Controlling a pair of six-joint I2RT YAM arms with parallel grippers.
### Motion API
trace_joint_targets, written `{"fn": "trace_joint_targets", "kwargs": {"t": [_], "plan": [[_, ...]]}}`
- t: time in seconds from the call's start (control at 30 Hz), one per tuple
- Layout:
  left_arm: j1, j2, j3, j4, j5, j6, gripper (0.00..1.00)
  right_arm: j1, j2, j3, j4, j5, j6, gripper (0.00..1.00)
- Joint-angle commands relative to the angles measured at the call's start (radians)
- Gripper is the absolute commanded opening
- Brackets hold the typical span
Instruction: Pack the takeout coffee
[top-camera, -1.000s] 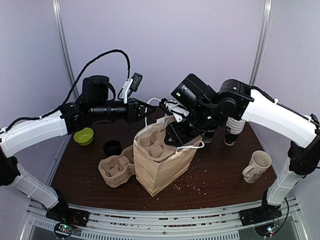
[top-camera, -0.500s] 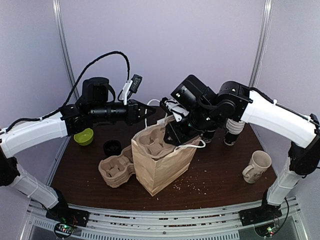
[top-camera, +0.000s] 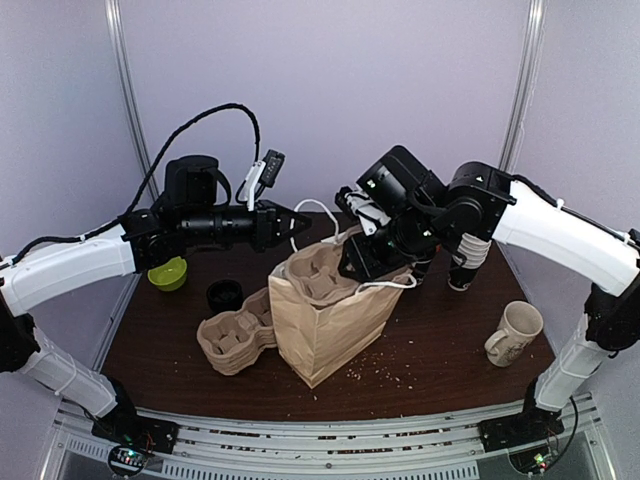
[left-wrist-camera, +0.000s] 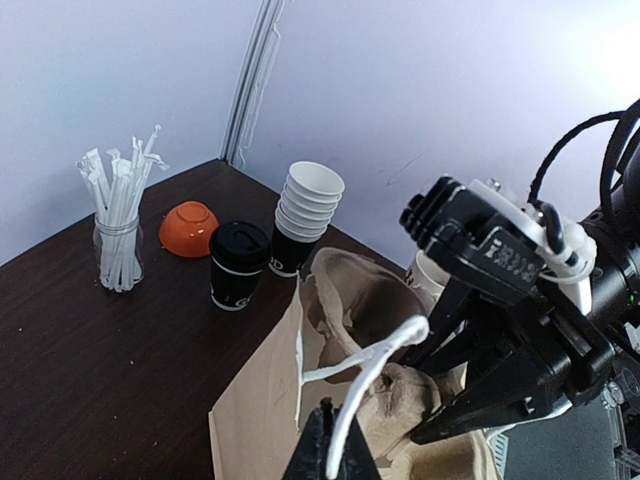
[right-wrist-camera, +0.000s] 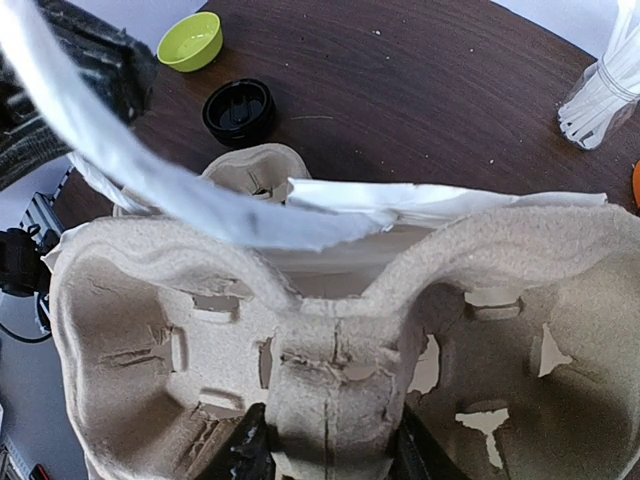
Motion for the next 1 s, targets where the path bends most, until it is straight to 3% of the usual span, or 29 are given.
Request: {"fn": "trace_joint_targets", "kwargs": {"t": [0.0, 0.97], "plan": [[-0.004, -0.013, -0.007, 0.065, 0.004, 0.01, 0.0, -0.014, -0.049, -0.014, 0.006, 0.007, 0.021, 0.36], [-0.004, 0.005, 0.01, 0.061, 0.006, 0.005, 0.0, -0.021, -0.003, -0.033, -0.046, -0.019, -0.04, 0.36]]}}
